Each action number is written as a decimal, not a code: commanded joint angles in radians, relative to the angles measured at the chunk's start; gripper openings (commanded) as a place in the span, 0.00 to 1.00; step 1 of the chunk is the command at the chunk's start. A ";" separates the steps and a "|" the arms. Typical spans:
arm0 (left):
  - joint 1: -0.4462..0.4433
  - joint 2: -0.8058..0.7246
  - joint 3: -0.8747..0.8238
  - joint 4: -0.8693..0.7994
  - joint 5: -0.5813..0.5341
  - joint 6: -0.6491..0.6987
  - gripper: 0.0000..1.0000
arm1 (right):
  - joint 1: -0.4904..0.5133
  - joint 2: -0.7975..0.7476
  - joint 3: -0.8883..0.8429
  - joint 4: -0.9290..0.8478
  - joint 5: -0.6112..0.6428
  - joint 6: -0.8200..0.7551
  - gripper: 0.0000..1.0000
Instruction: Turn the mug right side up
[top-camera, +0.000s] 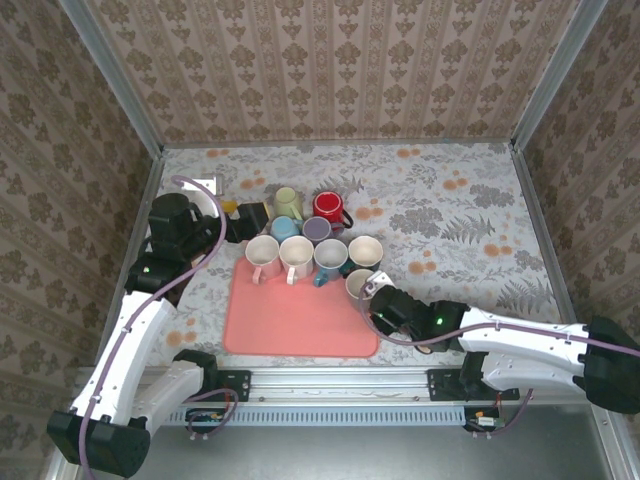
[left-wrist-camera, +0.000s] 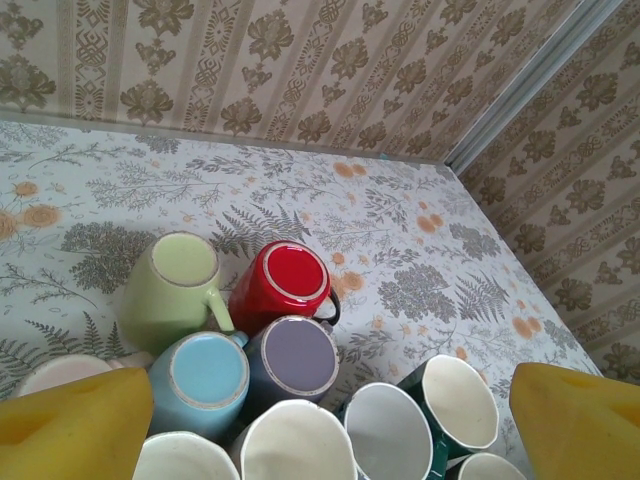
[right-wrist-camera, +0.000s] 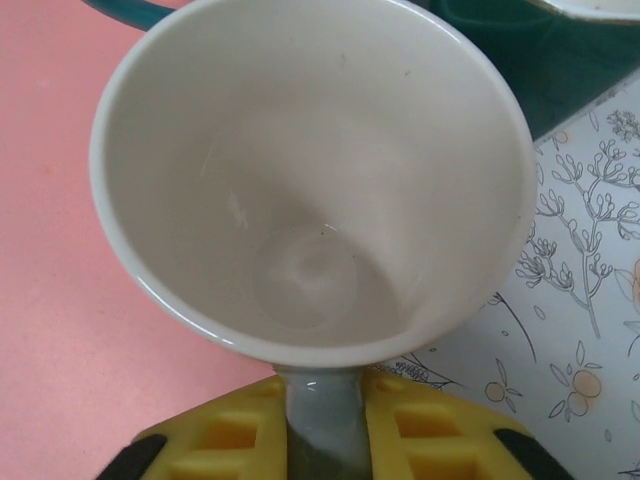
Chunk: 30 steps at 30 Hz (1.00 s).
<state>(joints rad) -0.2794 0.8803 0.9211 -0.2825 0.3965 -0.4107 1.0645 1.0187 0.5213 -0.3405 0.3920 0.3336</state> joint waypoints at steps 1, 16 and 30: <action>0.008 -0.001 -0.009 0.030 0.021 -0.011 0.93 | -0.003 -0.061 -0.011 0.027 0.025 0.042 0.31; 0.007 0.062 0.060 -0.101 -0.055 0.000 0.92 | -0.003 -0.207 0.056 -0.142 -0.053 0.100 0.68; -0.086 0.347 0.267 -0.377 -0.331 -0.025 0.94 | -0.141 -0.066 0.401 -0.376 0.050 -0.001 0.70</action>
<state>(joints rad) -0.3542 1.1767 1.1297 -0.5724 0.1543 -0.4118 0.9409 0.9417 0.8711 -0.6502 0.3786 0.3866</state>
